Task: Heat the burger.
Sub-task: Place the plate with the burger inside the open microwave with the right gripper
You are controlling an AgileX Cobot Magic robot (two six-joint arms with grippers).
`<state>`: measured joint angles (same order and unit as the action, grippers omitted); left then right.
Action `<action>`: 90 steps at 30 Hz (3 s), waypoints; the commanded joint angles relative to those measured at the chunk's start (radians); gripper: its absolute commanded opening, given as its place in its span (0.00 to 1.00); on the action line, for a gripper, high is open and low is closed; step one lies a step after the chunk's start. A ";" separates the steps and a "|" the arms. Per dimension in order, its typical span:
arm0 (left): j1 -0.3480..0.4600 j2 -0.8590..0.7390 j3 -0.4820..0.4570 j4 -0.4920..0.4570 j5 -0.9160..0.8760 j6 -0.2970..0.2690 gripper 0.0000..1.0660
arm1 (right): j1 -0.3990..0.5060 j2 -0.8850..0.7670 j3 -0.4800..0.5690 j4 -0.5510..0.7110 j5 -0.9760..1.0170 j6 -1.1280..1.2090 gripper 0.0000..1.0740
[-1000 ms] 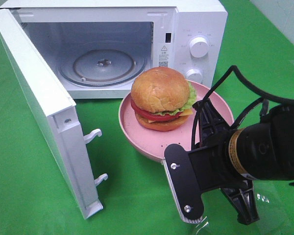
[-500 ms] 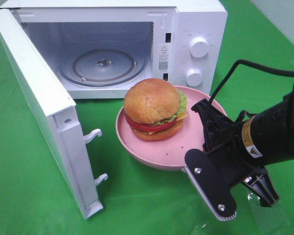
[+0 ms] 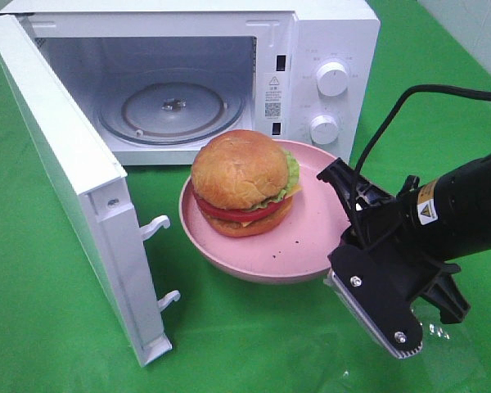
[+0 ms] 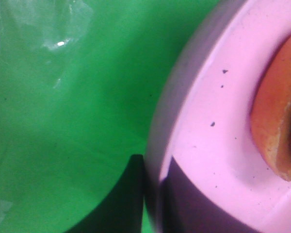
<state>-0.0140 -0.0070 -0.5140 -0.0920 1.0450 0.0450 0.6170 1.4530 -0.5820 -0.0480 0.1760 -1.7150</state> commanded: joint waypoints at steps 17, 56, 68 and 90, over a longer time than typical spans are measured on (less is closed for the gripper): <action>0.002 -0.016 0.004 0.002 -0.011 -0.005 0.96 | -0.004 0.017 -0.140 -0.005 0.065 -0.004 0.00; 0.002 -0.016 0.004 0.002 -0.011 -0.005 0.96 | 0.058 0.379 -0.620 0.024 0.246 0.095 0.00; 0.002 -0.016 0.004 0.002 -0.011 -0.005 0.96 | 0.058 0.473 -0.747 -0.013 0.279 0.211 0.00; 0.002 -0.016 0.004 0.003 -0.011 -0.005 0.96 | 0.070 0.651 -1.032 -0.141 0.351 0.463 0.00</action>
<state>-0.0140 -0.0070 -0.5140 -0.0920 1.0450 0.0450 0.6920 2.0990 -1.5720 -0.1570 0.5650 -1.2830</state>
